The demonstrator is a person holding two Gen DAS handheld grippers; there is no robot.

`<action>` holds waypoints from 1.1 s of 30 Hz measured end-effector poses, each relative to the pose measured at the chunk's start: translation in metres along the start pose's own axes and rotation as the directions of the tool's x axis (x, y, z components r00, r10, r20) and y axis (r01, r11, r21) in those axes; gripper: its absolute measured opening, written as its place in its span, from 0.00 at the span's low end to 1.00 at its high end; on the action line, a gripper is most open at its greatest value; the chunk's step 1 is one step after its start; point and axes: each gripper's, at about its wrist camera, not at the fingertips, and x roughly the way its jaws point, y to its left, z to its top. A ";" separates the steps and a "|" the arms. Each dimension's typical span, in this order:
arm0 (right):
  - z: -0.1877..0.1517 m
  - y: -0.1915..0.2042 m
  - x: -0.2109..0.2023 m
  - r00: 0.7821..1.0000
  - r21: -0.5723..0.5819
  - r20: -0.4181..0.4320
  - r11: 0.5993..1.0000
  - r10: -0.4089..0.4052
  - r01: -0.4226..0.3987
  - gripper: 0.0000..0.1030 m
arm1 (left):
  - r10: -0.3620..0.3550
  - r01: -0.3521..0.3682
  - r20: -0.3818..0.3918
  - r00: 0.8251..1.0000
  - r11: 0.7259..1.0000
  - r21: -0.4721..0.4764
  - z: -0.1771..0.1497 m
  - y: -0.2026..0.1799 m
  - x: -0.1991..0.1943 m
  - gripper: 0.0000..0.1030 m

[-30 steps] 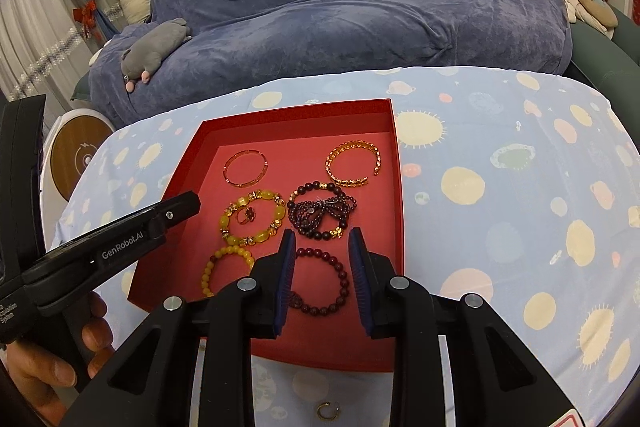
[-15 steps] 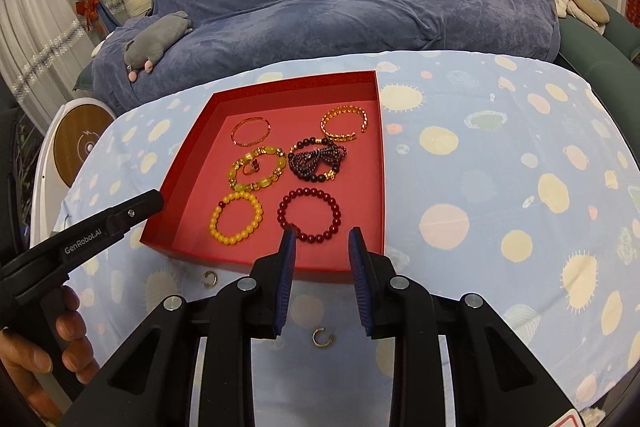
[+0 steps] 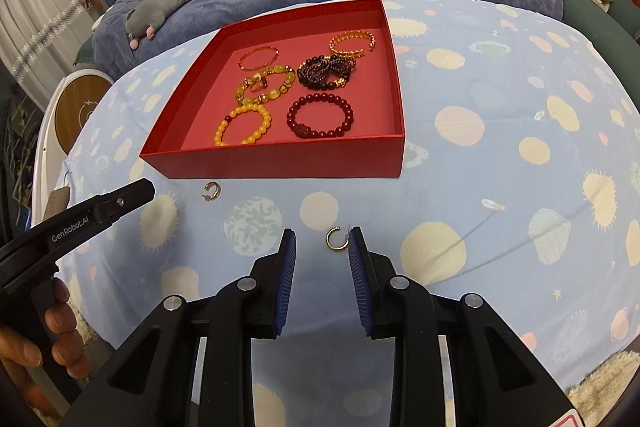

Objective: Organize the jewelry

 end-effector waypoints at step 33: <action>-0.003 0.001 0.042 0.998 -0.020 -0.042 0.999 -0.043 0.042 0.24 | 0.023 -0.022 -0.033 0.999 0.999 0.037 -0.016 -0.009 0.020 0.34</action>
